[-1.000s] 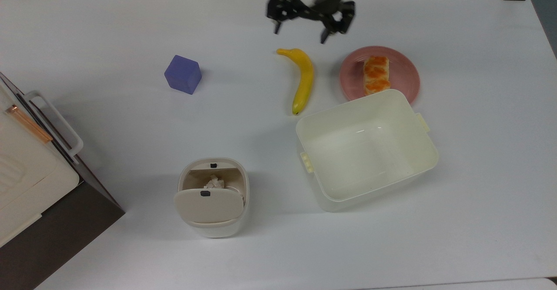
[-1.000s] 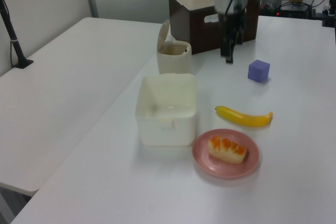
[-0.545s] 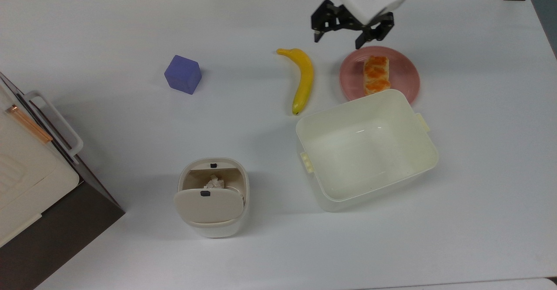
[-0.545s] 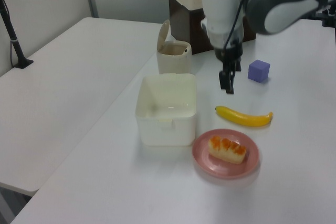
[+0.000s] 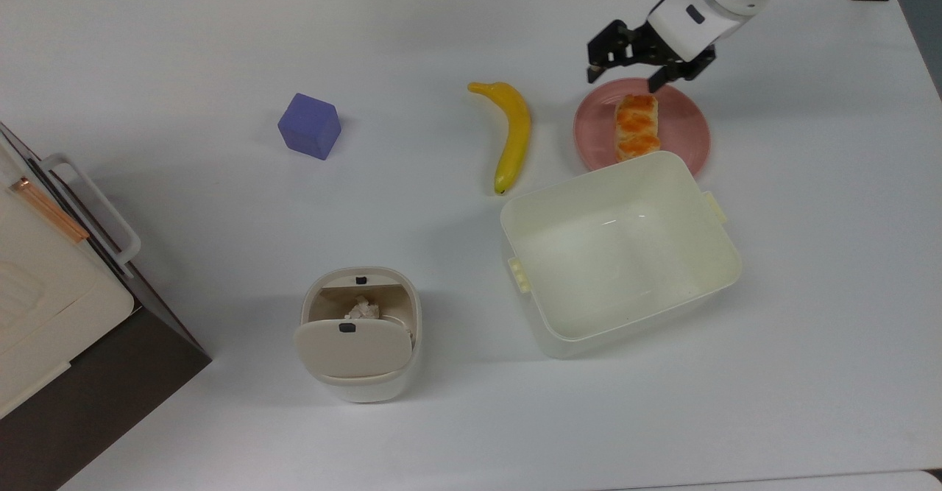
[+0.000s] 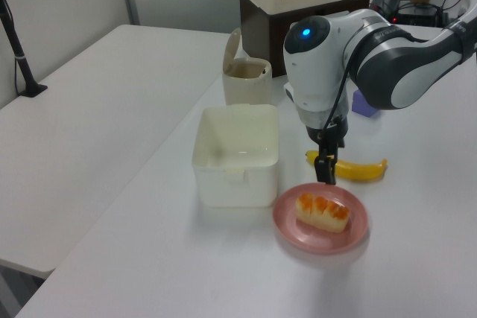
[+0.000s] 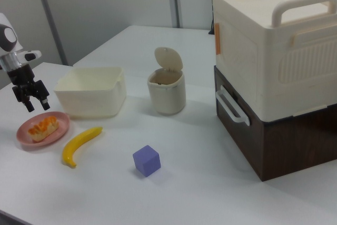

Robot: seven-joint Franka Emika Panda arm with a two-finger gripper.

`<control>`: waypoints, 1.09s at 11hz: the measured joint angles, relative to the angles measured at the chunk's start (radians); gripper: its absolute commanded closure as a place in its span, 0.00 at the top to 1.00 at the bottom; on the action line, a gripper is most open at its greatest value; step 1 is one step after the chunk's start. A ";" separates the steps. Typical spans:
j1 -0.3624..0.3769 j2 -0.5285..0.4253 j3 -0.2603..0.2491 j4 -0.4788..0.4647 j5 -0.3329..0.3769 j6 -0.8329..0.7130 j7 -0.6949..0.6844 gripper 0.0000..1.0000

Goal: Put the bread on the table
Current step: 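Move the open gripper over the bread roll on the pink plate, then lower the gripper and close it on the orange-topped bread roll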

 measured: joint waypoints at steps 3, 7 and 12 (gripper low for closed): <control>0.004 0.028 0.001 -0.006 0.020 0.123 0.000 1.00; 0.028 0.116 0.034 -0.021 0.019 0.229 0.026 1.00; 0.043 0.137 0.033 -0.032 -0.018 0.230 0.037 1.00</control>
